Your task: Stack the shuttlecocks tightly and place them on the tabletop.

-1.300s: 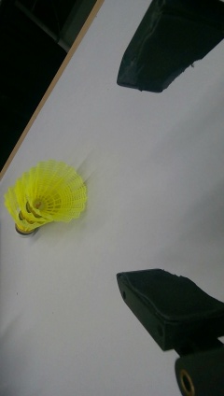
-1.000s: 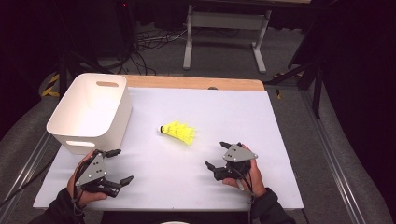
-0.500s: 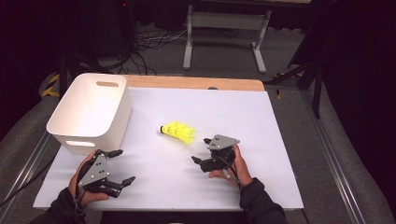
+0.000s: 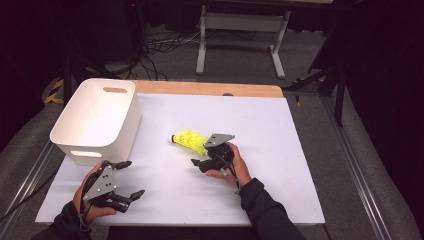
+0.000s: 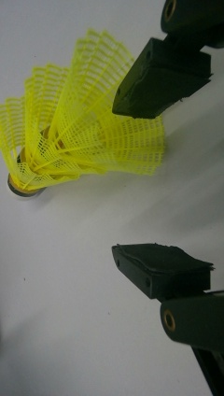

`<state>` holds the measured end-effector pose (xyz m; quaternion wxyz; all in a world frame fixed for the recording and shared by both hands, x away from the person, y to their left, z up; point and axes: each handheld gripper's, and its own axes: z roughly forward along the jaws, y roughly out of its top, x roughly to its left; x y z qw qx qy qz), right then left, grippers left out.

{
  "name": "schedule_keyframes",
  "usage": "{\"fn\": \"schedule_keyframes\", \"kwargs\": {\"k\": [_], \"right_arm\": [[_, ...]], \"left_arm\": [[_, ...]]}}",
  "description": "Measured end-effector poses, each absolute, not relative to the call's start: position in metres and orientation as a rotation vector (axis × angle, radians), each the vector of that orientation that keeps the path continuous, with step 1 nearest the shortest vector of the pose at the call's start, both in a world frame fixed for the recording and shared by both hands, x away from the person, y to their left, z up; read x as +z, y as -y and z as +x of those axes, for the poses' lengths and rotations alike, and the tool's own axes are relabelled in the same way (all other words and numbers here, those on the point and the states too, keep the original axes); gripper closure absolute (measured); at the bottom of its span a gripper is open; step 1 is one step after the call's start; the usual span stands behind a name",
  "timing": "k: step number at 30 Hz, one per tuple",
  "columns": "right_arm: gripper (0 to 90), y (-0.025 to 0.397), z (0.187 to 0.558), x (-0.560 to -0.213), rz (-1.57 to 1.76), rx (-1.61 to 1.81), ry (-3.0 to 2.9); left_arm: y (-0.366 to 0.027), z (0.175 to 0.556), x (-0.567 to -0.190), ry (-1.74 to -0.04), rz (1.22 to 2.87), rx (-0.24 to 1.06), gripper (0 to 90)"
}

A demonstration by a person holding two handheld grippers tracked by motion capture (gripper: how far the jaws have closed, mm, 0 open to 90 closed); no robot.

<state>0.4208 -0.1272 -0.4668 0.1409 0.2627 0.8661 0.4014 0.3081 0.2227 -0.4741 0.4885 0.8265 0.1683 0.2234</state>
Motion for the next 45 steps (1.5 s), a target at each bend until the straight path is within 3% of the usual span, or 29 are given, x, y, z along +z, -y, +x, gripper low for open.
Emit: {"fn": "schedule_keyframes", "kwargs": {"k": [24,32,37,45], "right_arm": [[40.0,0.101,0.45,-0.473,0.871,1.188,-2.491],[57.7,0.099,0.458,-0.471,0.93,1.17,-2.441],[75.3,0.099,0.462,-0.469,0.969,1.151,-2.389],[85.6,0.098,0.462,-0.468,0.967,1.133,-2.363]], "left_arm": [[-0.221,0.308,-0.476,-0.397,2.02,0.533,5.3],[-0.221,0.309,-0.476,-0.397,2.016,0.526,5.3],[-0.223,0.312,-0.477,-0.396,2.012,0.511,5.3],[-0.222,0.311,-0.477,-0.394,2.016,0.509,5.4]]}}
